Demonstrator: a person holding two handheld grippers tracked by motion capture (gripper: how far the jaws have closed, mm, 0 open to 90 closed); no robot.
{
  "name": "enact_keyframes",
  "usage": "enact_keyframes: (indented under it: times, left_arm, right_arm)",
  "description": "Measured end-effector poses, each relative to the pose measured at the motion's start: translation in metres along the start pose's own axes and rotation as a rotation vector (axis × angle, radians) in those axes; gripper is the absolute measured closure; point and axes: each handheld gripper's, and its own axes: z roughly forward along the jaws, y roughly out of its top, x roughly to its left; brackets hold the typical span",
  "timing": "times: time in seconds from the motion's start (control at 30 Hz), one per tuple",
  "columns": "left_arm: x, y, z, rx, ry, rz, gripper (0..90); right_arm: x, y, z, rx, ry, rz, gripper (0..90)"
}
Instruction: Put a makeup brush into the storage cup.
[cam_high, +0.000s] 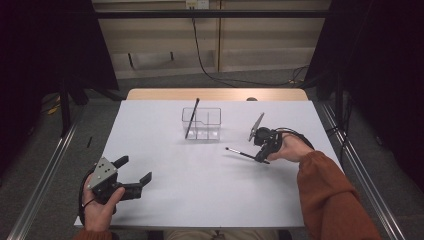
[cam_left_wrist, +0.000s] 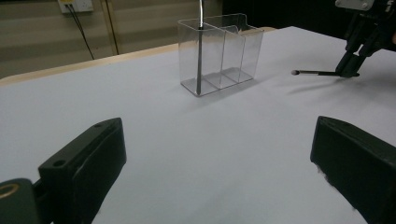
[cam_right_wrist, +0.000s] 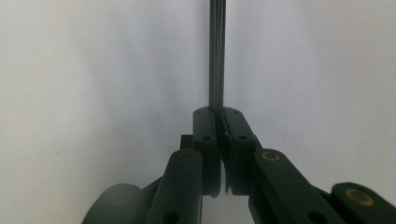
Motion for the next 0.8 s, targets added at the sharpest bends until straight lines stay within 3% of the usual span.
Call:
enact_keyframes:
  times: [0.53,0.8]
  left_arm:
    - [0.000,0.000,-0.002,-0.002,0.007,0.008,3.5]
    - [0.000,0.000,-0.002,-0.003,0.010,0.000,3.5]
  right_arm:
    - [0.009,-0.019,-0.016,-0.237,0.017,0.122,84.9]
    - [0.014,-0.032,-0.018,-0.346,-0.004,0.175,84.9]
